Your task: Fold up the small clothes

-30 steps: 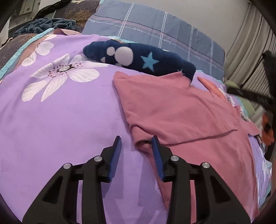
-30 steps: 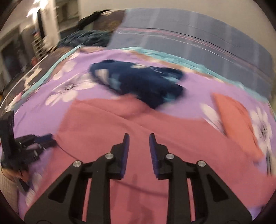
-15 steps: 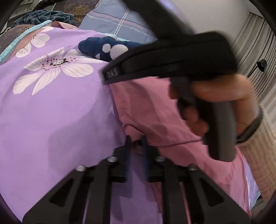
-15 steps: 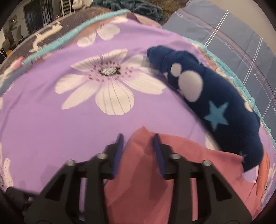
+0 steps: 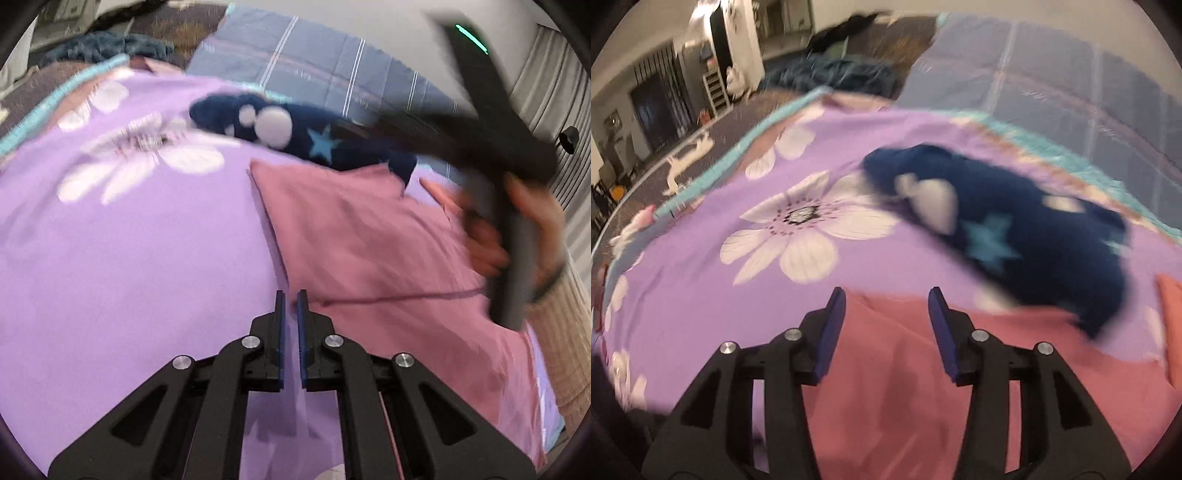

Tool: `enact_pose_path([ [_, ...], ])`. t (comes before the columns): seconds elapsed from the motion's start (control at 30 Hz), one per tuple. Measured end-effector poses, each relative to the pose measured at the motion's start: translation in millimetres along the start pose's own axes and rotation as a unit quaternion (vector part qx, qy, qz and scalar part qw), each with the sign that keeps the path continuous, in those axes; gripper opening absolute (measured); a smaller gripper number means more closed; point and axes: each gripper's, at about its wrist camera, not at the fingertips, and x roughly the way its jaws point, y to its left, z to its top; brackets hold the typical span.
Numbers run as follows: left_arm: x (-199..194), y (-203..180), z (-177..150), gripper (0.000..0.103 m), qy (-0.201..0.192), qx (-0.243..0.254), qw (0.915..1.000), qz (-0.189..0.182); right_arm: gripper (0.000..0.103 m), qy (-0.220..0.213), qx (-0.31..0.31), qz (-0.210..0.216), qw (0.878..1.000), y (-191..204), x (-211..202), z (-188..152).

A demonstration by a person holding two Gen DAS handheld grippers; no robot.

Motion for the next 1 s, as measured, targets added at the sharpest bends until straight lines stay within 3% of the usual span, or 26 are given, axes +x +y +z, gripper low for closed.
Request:
enact_pose_path([
  [0.1,-18,0,7,0.009,-0.038,0.006,0.9993,-0.002,0.031,-0.012,0.021,-0.038,0.999,-58,-58,-50],
  [0.2,-24,-9,12,0.039,-0.059,0.003,0.9982,-0.006,0.022,-0.003,0.097,-0.084,0.992,-120,-96,-110],
  [0.33,0,-43,17,0.04,-0.03,0.044,0.9985,0.011,0.021,0.07,0.19,-0.121,0.972,-185,-97,-178],
  [0.4,22,-63,20,0.04,-0.001,0.063,0.9979,0.013,0.021,0.053,0.189,-0.095,0.976,-191,-93,-193],
  [0.5,51,-76,24,0.041,0.026,0.064,0.9973,0.023,0.021,0.038,0.18,-0.114,0.976,-183,-92,-195],
  [0.57,78,-81,20,0.053,0.064,0.083,0.9938,0.037,0.021,0.034,0.179,-0.13,0.975,-178,-92,-196],
  [0.63,85,-85,14,0.075,0.064,0.102,0.9924,0.029,0.021,0.027,0.181,-0.127,0.975,-179,-98,-196],
  [0.7,86,-96,10,0.078,0.064,0.132,0.9882,0.045,0.02,0.011,0.213,-0.107,0.971,-189,-125,-198],
  [0.77,86,-106,5,0.08,0.061,0.159,0.9823,0.077,0.022,-0.041,0.233,-0.106,0.966,-209,-174,-203],
  [0.83,87,-107,4,0.081,0.062,0.166,0.9802,0.088,0.031,-0.083,0.254,-0.133,0.954,-234,-220,-212],
  [0.93,85,-102,4,0.081,0.061,0.156,0.9827,0.078,0.042,-0.129,0.338,-0.188,0.913,-301,-296,-245],
  [1.0,89,-105,6,0.082,0.058,0.16,0.9817,0.085,0.046,-0.136,0.425,-0.246,0.86,-354,-338,-287],
])
